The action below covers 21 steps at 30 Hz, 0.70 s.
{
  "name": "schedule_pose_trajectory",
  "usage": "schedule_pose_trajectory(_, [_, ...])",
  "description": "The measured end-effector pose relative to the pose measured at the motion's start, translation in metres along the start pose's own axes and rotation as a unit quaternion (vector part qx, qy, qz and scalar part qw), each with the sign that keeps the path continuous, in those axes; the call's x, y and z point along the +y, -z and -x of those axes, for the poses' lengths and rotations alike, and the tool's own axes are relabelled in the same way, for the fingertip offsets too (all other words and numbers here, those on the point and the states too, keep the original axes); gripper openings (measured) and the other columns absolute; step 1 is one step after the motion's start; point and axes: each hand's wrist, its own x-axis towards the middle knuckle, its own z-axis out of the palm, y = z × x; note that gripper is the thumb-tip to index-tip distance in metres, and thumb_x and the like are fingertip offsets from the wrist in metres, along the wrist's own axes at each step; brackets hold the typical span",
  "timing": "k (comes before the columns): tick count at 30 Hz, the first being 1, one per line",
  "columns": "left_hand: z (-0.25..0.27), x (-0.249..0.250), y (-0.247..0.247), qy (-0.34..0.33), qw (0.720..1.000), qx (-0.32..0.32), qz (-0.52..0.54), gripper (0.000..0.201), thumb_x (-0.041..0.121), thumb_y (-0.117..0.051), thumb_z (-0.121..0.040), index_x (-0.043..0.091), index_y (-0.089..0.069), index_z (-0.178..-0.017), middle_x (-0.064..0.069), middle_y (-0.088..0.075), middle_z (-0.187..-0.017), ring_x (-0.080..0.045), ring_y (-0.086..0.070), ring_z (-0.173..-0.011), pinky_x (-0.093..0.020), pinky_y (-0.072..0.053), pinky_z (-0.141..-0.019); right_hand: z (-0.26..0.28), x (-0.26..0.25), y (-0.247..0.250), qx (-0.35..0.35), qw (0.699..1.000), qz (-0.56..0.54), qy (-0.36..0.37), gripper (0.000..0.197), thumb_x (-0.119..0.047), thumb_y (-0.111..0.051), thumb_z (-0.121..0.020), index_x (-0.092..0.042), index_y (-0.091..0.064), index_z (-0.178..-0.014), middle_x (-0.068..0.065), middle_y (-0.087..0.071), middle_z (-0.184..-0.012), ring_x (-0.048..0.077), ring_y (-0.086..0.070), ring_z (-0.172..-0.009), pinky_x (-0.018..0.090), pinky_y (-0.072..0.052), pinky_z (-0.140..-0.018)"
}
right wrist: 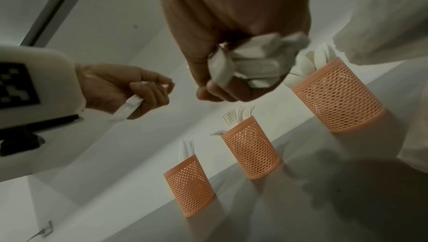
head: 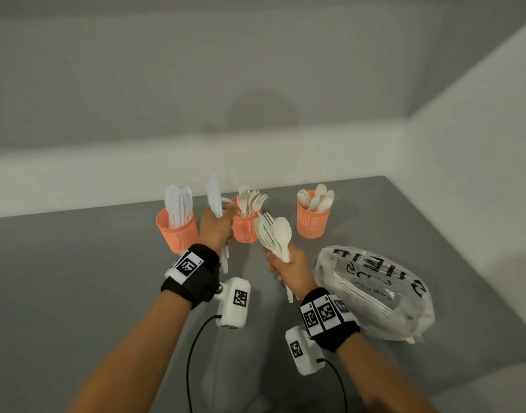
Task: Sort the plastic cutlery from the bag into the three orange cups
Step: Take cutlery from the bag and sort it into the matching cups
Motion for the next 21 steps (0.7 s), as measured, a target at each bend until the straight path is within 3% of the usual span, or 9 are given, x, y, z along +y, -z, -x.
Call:
schedule_pose_trajectory(2, [0.001, 0.003, -0.005, 0.011, 0.998, -0.029, -0.046, 0.023, 0.019, -0.061, -0.087, 0.014, -0.048, -0.069, 0.005, -0.035, -0.044, -0.002, -0.029, -0.027, -0.013, -0.024, -0.032, -0.002, 0.001, -0.003, 0.012, 1.000, 0.011, -0.002, 0.023, -0.011, -0.055, -0.088, -0.029, -0.053, -0.075, 0.000, -0.055, -0.061, 0.018, -0.047, -0.053, 0.029, -0.039, -0.051])
schedule_pose_trajectory(5, [0.004, 0.001, -0.018, -0.017, 0.994, -0.008, -0.112, 0.034, 0.022, -0.069, -0.081, 0.016, -0.046, -0.057, 0.004, -0.040, -0.048, -0.005, -0.038, -0.037, -0.018, -0.030, -0.040, -0.004, 0.002, -0.006, 0.013, 1.000, 0.027, -0.001, 0.022, -0.013, -0.057, -0.086, -0.028, -0.051, -0.071, 0.003, -0.054, -0.062, 0.020, -0.046, -0.056, 0.034, -0.040, -0.057])
schedule_pose_trajectory(9, [0.004, -0.002, -0.030, -0.078, 0.980, 0.004, -0.185, 0.032, 0.014, -0.064, -0.084, 0.015, -0.045, -0.059, 0.002, -0.047, -0.057, -0.011, -0.047, -0.055, -0.011, -0.036, -0.048, -0.004, 0.001, -0.006, -0.008, 1.000, 0.018, 0.002, 0.021, -0.016, -0.060, -0.086, -0.035, -0.054, -0.081, -0.001, -0.053, -0.061, 0.014, -0.043, -0.050, 0.028, -0.037, -0.049])
schedule_pose_trajectory(12, [0.006, 0.004, -0.037, -0.120, 0.968, 0.007, -0.222, 0.014, 0.014, -0.053, -0.091, 0.004, -0.053, -0.082, -0.005, -0.051, -0.070, -0.020, -0.049, -0.064, -0.024, -0.042, -0.061, -0.002, 0.000, -0.007, -0.022, 1.000, -0.019, -0.004, 0.016, -0.018, -0.060, -0.089, -0.032, -0.054, -0.092, 0.000, -0.048, -0.057, 0.009, -0.039, -0.040, 0.023, -0.036, -0.039])
schedule_pose_trajectory(14, [0.005, 0.004, -0.040, -0.131, 0.970, 0.031, -0.201, 0.017, 0.015, -0.047, -0.094, 0.000, -0.051, -0.100, -0.010, -0.054, -0.078, -0.026, -0.054, -0.069, -0.031, -0.046, -0.063, -0.001, -0.002, -0.006, -0.028, 0.999, -0.044, -0.007, 0.016, -0.017, -0.059, -0.090, -0.027, -0.053, -0.100, -0.001, -0.045, -0.055, 0.006, -0.037, -0.036, 0.021, -0.034, -0.035])
schedule_pose_trajectory(17, [0.000, 0.001, -0.038, -0.114, 0.985, 0.079, -0.106, 0.017, 0.019, -0.043, -0.097, 0.003, -0.046, -0.101, -0.014, -0.058, -0.077, -0.031, -0.062, -0.066, -0.031, -0.052, -0.057, -0.002, -0.004, -0.001, -0.024, 0.998, -0.055, -0.017, 0.016, -0.015, -0.056, -0.092, -0.030, -0.052, -0.089, -0.001, -0.043, -0.054, 0.003, -0.035, -0.033, 0.018, -0.034, -0.035])
schedule_pose_trajectory(18, [-0.002, 0.000, -0.035, -0.104, 0.987, 0.090, -0.077, 0.017, 0.020, -0.043, -0.097, 0.004, -0.046, -0.099, -0.016, -0.058, -0.075, -0.028, -0.063, -0.061, -0.030, -0.052, -0.054, -0.002, -0.005, 0.000, -0.022, 0.998, -0.051, -0.022, 0.018, -0.014, -0.055, -0.093, -0.031, -0.051, -0.086, -0.001, -0.043, -0.055, 0.003, -0.036, -0.033, 0.017, -0.034, -0.035])
schedule_pose_trajectory(21, [0.003, -0.006, -0.030, -0.086, 0.993, 0.063, -0.040, 0.018, 0.017, -0.051, -0.094, 0.001, -0.054, -0.087, -0.009, -0.054, -0.061, -0.001, -0.051, -0.037, -0.014, -0.039, -0.039, -0.002, -0.005, 0.000, -0.025, 0.998, -0.039, -0.030, 0.018, -0.016, -0.052, -0.094, -0.029, -0.051, -0.082, 0.000, -0.042, -0.055, 0.002, -0.035, -0.035, 0.018, -0.033, -0.036])
